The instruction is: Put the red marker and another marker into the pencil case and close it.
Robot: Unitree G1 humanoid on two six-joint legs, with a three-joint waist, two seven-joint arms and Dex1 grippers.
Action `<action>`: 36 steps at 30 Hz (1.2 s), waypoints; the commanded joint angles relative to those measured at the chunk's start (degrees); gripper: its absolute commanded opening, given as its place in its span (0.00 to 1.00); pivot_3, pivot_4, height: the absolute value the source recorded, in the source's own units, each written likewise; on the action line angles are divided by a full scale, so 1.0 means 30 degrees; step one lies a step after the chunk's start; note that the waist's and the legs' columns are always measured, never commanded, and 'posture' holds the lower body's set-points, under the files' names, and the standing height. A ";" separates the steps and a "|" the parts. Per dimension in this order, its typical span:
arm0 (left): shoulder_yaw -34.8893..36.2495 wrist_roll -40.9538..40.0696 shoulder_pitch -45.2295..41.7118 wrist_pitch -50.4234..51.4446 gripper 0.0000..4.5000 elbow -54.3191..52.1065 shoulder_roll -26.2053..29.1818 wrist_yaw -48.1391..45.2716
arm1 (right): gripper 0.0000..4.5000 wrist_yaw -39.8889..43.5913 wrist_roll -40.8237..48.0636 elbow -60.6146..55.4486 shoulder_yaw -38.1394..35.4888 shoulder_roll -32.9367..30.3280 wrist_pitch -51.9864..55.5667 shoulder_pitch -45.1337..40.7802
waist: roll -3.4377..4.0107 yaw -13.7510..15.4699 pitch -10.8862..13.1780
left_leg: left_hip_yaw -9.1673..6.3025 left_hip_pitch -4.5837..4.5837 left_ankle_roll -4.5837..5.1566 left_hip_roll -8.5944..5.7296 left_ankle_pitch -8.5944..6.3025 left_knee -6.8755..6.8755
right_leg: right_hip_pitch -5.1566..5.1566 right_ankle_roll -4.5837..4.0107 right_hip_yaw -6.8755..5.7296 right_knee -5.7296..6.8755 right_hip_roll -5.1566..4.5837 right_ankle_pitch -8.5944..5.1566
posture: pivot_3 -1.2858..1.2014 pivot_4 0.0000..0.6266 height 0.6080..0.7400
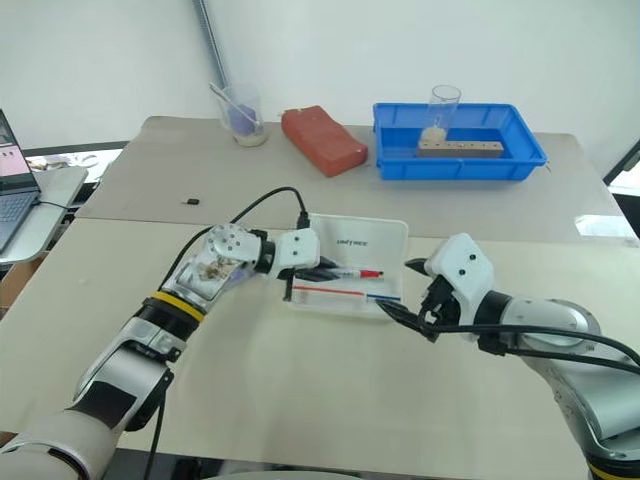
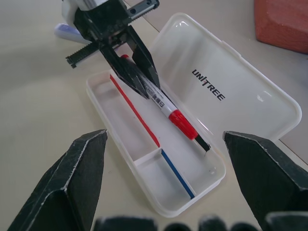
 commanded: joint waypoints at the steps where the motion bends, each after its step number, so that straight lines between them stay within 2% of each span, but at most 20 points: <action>1: 0.0295 -0.0075 -0.0369 -0.0584 0.46 0.0049 -0.0085 -0.0366 | 0.95 -0.0369 0.0267 -0.0737 -0.0815 0.0070 0.0202 0.0100 | 0.0001 -0.0004 -0.0001 | 0.0000 0.0000 0.0000 0.0001 0.0000 0.0000 | 0.0000 0.0000 -0.0001 0.0000 0.0000 0.0000 | 0.52 0.24 1.00; 2: 0.0348 -0.0124 -0.0335 -0.0607 0.55 -0.0048 -0.0074 -0.0436 | 0.95 -0.0435 0.0319 -0.0755 -0.0795 0.0086 0.0222 0.0089 | 0.0002 -0.0004 -0.0001 | -0.0001 0.0000 0.0000 0.0001 0.0000 0.0000 | -0.0001 0.0000 -0.0002 0.0001 0.0001 0.0000 | 0.52 0.24 1.00; 5: 0.0780 -0.0172 -0.0400 -0.0484 0.91 -0.0535 0.0095 -0.0137 | 0.95 -0.0519 0.0480 -0.0733 -0.0677 0.0174 0.0233 -0.0037 | 0.0006 0.0001 -0.0004 | -0.0001 0.0000 0.0000 0.0000 0.0000 0.0000 | 0.0000 -0.0001 -0.0003 0.0002 0.0000 0.0000 | 0.52 0.24 1.00; 6: 0.1153 -0.0312 -0.0491 -0.0185 0.99 -0.0855 0.0247 0.0091 | 0.95 -0.0502 0.0523 -0.0692 -0.0589 0.0198 0.0203 -0.0126 | 0.0007 0.0001 -0.0004 | -0.0001 0.0000 0.0000 0.0000 0.0000 0.0002 | 0.0000 0.0000 -0.0003 0.0003 0.0000 0.0000 | 0.52 0.24 1.00; 11: 0.3809 -0.1874 -0.0024 0.3325 0.99 -0.3836 0.2013 0.0585 | 0.95 -0.0121 0.0777 -0.0363 -0.0091 0.0269 0.0072 -0.0872 | 0.0050 -0.0104 -0.0026 | -0.0006 0.0001 0.0000 0.0009 0.0000 0.0001 | -0.0003 0.0002 -0.0007 0.0012 0.0008 0.0000 | 0.52 0.24 1.00; 15: 0.6293 -0.2329 0.2973 0.5548 0.99 -0.5550 0.4426 0.2061 | 0.95 0.0496 0.1764 0.0431 0.1368 0.1056 0.0399 -0.3743 | 0.0099 -0.0603 -0.0056 | -0.0016 0.0069 0.0001 0.0040 -0.0001 -0.0032 | 0.0020 0.0005 0.0023 0.0015 0.0052 -0.0003 | 0.52 0.24 1.00; 18: 0.7328 -0.2780 0.5562 0.6514 0.99 -0.6849 0.5637 0.2406 | 0.95 0.1602 0.2314 0.1017 0.2413 0.1116 0.0663 -0.5743 | 0.0163 -0.0551 -0.0080 | -0.0019 0.0096 0.0006 0.0049 -0.0004 -0.0059 | 0.0021 0.0002 0.0025 0.0029 0.0056 -0.0005 | 0.52 0.24 1.00; 24: 0.7867 -0.4067 0.8002 0.8281 0.99 -0.7796 0.6214 0.1966 | 0.95 0.2990 0.2456 0.1738 0.3650 0.0936 0.0638 -0.7318 | 0.0041 0.0276 -0.0032 | 0.0023 0.0068 0.0000 0.0052 -0.0004 -0.0003 | -0.0025 -0.0014 -0.0049 0.0011 -0.0032 -0.0008 | 0.52 0.24 1.00; 28: 0.7686 -0.3528 0.8329 0.6855 0.99 -0.5406 0.5768 0.2697 | 0.95 0.3240 0.2113 0.1940 0.4161 0.0908 0.0520 -0.7401 | 0.0042 0.0407 -0.0043 | 0.0109 0.0069 -0.0002 0.0036 -0.0005 -0.0010 | -0.0025 -0.0014 -0.0040 0.0004 -0.0114 -0.0007 | 0.52 0.24 1.00; 31: 0.7654 -0.3484 0.7928 0.6432 0.80 -0.4340 0.5581 0.2827 | 0.95 0.3512 0.1669 0.1914 0.4296 0.0614 0.0207 -0.7108 | 0.0043 0.0345 -0.0045 | 0.0105 0.0060 0.0001 0.0043 -0.0004 -0.0030 | -0.0004 -0.0026 -0.0026 0.0018 -0.0092 -0.0002 | 0.52 0.24 1.00; 35: 0.7528 -0.3293 0.7662 0.5740 0.38 -0.3382 0.5619 0.2712 | 0.95 0.3723 0.1182 0.1933 0.4140 0.0325 -0.0146 -0.6621 | 0.0043 0.0313 -0.0046 | 0.0086 0.0046 0.0003 0.0059 -0.0003 -0.0035 | -0.0014 -0.0042 -0.0025 0.0052 -0.0046 -0.0010 | 0.52 0.24 1.00; 36: 0.7508 -0.3282 0.7624 0.5641 0.31 -0.3255 0.5630 0.2681 | 0.95 0.3730 0.1131 0.1929 0.4078 0.0312 -0.0184 -0.6531 | 0.0043 0.0295 -0.0047 | 0.0086 0.0050 0.0003 0.0057 -0.0003 -0.0035 | -0.0010 -0.0041 -0.0021 0.0051 -0.0045 -0.0010 | 0.52 0.24 1.00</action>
